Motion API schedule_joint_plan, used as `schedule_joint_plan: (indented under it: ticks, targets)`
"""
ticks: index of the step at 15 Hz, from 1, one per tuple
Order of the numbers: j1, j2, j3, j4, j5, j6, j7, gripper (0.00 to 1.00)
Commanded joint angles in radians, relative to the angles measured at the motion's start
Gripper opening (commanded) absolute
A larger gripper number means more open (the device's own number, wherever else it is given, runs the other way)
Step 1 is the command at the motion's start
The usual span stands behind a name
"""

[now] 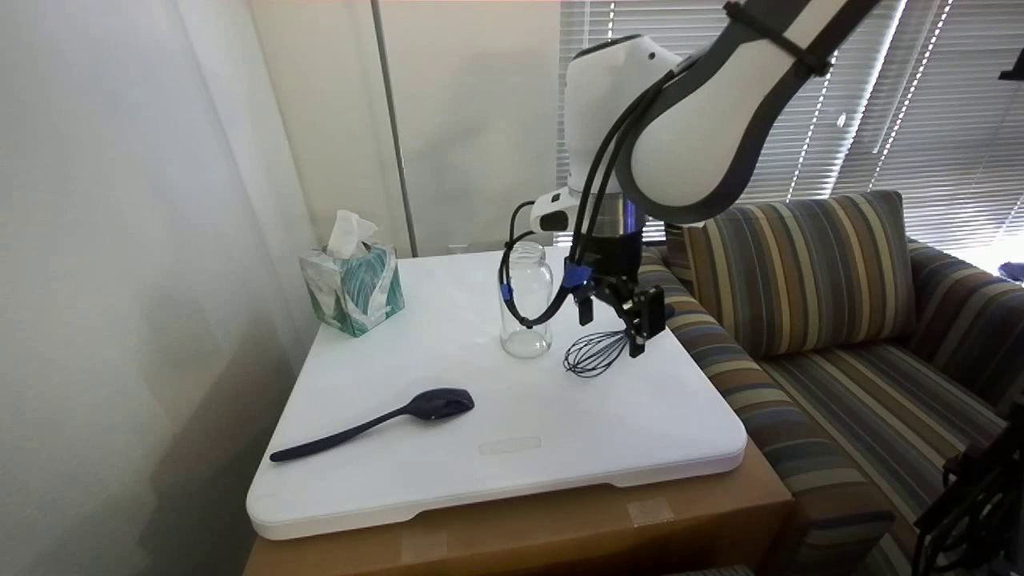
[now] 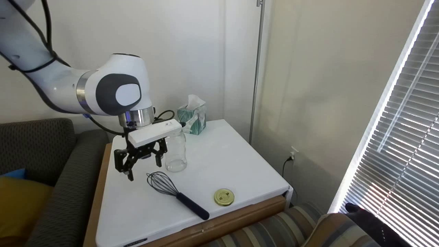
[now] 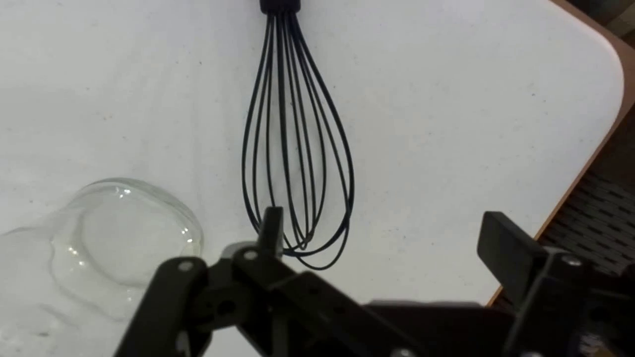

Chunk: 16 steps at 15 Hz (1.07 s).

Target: Put the whisker in the glass bottle

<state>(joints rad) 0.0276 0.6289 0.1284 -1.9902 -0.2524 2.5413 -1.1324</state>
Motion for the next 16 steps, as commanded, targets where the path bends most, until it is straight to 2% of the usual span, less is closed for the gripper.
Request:
schedule_joint_plan:
  ticks: [1, 6, 16]
  targets:
    - [-0.026, 0.058, 0.019, 0.067, -0.002, -0.057, -0.07, 1.0]
    - [-0.037, 0.112, 0.021, 0.13, 0.019, -0.117, -0.114, 1.0]
    - [-0.035, 0.17, 0.019, 0.211, 0.022, -0.197, -0.111, 1.0]
